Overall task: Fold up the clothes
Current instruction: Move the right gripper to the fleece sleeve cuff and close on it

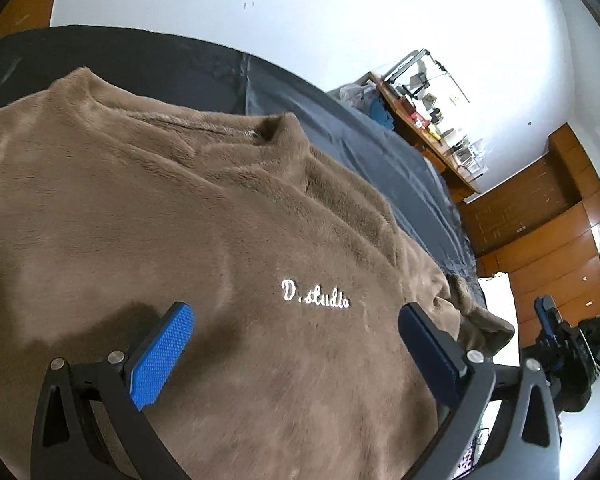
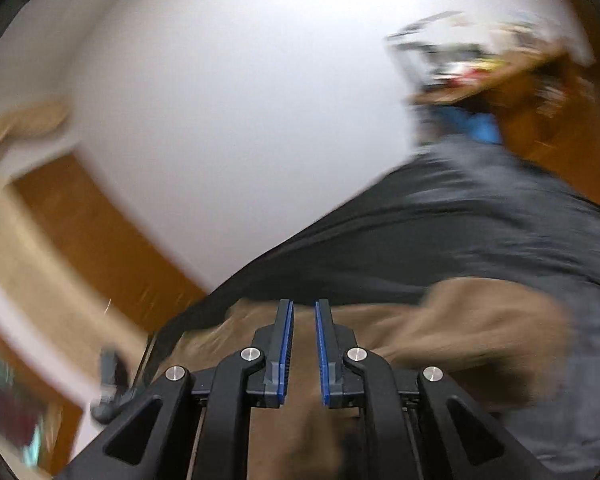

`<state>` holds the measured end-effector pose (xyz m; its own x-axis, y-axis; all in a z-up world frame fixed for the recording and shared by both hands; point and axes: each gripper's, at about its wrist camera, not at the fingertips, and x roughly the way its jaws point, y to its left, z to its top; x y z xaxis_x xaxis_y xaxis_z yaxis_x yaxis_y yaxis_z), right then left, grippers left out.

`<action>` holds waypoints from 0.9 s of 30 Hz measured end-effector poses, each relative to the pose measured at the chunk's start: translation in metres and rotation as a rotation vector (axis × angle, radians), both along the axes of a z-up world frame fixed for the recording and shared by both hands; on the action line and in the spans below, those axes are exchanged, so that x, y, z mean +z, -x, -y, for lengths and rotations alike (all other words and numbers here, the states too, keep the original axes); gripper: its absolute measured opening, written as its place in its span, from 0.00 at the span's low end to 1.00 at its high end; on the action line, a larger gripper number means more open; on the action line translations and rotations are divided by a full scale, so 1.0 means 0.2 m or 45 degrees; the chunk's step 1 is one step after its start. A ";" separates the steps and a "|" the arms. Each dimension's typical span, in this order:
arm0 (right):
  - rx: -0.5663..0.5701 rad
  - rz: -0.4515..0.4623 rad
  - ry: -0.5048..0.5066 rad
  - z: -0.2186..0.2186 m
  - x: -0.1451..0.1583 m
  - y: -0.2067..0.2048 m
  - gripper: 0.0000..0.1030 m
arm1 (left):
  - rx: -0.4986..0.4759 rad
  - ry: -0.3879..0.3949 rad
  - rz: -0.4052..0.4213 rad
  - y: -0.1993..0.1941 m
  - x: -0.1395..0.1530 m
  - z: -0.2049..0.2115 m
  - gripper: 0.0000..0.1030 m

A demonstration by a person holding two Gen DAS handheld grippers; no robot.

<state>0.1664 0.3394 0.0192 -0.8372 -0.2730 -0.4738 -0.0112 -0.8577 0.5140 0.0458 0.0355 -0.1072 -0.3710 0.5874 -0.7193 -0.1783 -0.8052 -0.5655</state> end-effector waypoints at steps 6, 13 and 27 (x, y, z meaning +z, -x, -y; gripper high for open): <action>-0.038 0.063 -0.478 0.19 0.00 0.07 0.14 | 0.006 -0.027 0.023 -0.02 -0.06 0.08 1.00; -0.065 0.353 -0.894 0.06 -0.22 0.13 0.17 | -0.019 -0.038 0.076 -0.01 -0.16 0.07 1.00; 0.040 0.358 -1.248 0.13 -0.39 0.20 0.86 | -0.053 0.016 0.017 -0.02 -0.18 0.02 1.00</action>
<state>0.1265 0.3128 -0.0580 -0.6604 0.3208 -0.6790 0.0064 -0.9017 -0.4323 0.0495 0.0307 -0.1423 -0.3366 0.5928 -0.7316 -0.2040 -0.8044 -0.5580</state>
